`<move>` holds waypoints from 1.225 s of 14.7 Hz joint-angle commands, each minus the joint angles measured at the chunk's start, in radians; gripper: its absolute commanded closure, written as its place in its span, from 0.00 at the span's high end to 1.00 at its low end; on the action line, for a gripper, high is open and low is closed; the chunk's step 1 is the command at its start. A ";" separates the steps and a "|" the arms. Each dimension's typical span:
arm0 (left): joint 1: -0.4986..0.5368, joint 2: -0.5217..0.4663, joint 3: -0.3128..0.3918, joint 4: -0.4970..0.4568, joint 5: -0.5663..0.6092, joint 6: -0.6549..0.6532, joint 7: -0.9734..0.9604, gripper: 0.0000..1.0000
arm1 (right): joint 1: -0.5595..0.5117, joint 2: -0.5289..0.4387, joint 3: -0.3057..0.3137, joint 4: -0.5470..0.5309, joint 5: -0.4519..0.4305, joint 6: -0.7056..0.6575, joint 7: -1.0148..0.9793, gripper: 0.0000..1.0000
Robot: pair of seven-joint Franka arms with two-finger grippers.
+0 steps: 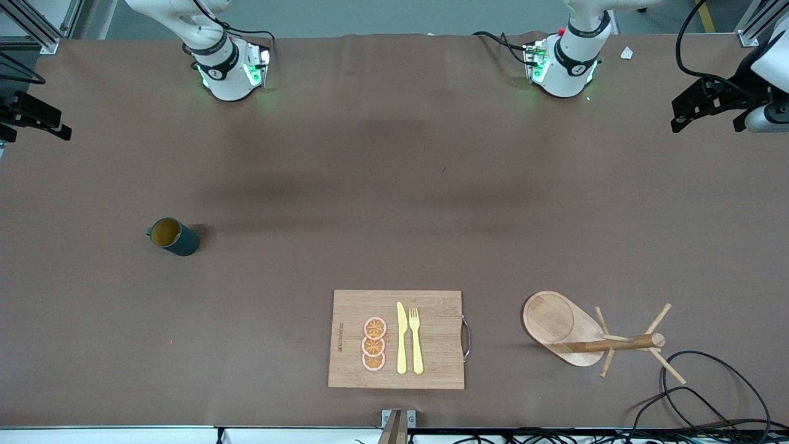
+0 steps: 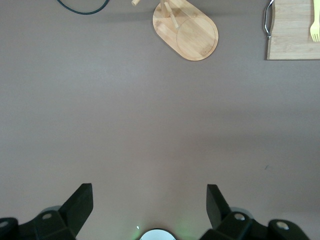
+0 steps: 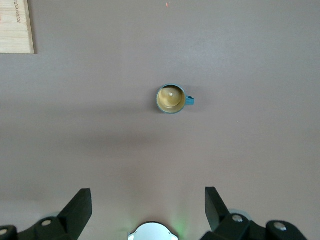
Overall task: Pass cup and hang on rack
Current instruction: 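Lower the right gripper over the teal mug and close on it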
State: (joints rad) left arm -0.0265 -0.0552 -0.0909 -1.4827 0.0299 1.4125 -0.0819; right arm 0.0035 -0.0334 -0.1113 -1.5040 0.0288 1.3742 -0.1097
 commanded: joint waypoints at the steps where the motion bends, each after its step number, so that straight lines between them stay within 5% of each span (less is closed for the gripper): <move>1: 0.000 0.003 -0.001 0.018 0.013 -0.003 0.007 1.00 | 0.004 -0.022 -0.001 -0.015 -0.006 -0.003 0.001 1.00; 11: -0.009 0.002 -0.009 0.021 0.002 -0.006 -0.006 1.00 | -0.002 -0.010 -0.004 -0.001 0.006 -0.003 0.007 1.00; 18: 0.002 -0.006 0.000 0.021 -0.018 -0.037 0.008 1.00 | -0.011 0.197 -0.004 0.007 -0.003 0.040 0.002 1.00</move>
State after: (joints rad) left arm -0.0318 -0.0552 -0.0973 -1.4759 0.0249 1.3985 -0.0821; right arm 0.0020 0.0855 -0.1153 -1.5143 0.0286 1.3932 -0.1090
